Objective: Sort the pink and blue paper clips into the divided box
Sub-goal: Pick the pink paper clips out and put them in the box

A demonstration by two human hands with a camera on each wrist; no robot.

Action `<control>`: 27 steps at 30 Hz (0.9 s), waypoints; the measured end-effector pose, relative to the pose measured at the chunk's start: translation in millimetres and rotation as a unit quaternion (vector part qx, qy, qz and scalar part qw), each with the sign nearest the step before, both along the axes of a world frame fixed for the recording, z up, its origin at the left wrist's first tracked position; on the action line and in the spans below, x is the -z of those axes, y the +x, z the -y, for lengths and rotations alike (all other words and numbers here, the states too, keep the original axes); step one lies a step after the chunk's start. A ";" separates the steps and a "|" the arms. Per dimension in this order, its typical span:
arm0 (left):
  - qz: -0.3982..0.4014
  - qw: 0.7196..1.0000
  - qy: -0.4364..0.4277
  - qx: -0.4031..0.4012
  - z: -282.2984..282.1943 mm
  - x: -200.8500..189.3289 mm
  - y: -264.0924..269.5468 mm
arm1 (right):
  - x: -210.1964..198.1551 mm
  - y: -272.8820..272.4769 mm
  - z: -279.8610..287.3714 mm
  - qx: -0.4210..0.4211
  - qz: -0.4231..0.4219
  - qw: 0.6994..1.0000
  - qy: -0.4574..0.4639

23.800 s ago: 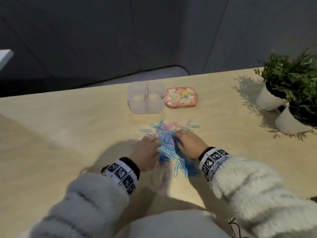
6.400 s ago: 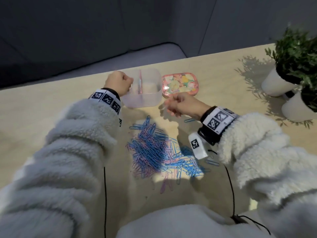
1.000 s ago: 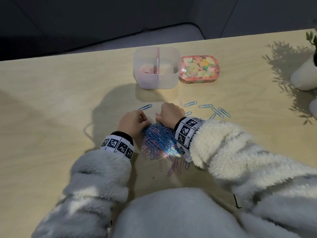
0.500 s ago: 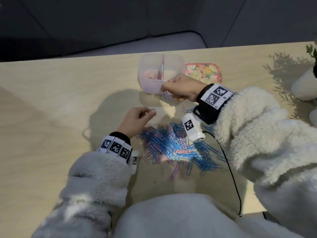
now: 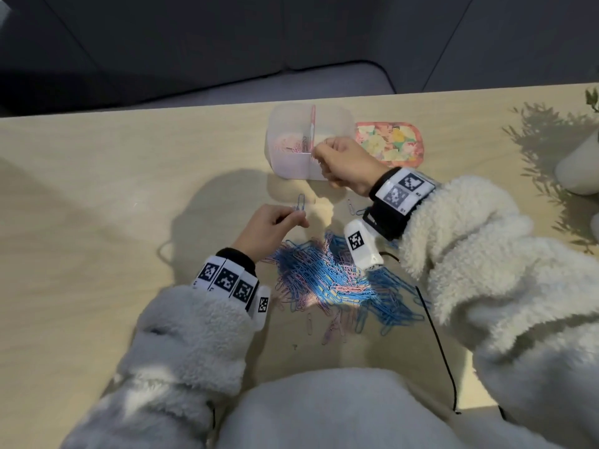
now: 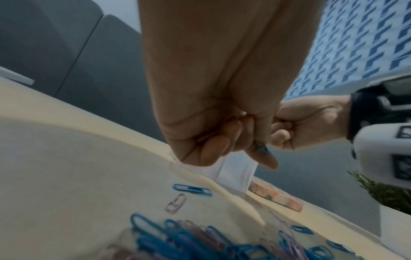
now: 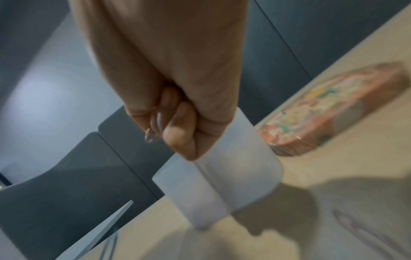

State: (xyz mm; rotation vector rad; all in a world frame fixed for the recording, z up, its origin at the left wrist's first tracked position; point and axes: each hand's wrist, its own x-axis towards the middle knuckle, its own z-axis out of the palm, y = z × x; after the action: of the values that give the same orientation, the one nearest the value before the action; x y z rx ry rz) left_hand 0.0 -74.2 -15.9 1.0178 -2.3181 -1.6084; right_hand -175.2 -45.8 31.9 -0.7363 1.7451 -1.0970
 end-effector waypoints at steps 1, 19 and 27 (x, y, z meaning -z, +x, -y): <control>0.022 1.000 -0.002 0.002 0.3 2.0 3.0 | -3.3 -1.9 7.9 -0.007 -0.024 1.000 0.005; 0.205 0.956 -0.204 -0.047 21.1 5.5 21.1 | -8.9 -15.1 0.0 -0.031 -0.290 0.953 -0.078; 0.191 0.933 -0.294 0.081 19.2 8.9 -3.7 | 59.1 18.9 -77.5 -0.260 -0.348 0.900 0.035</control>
State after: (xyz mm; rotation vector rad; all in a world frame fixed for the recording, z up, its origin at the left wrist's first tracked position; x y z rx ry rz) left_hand -3.7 -93.4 -24.9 1.0694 -2.9287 -0.6798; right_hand -156.3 31.7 -27.2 -1.5782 1.9598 -0.4073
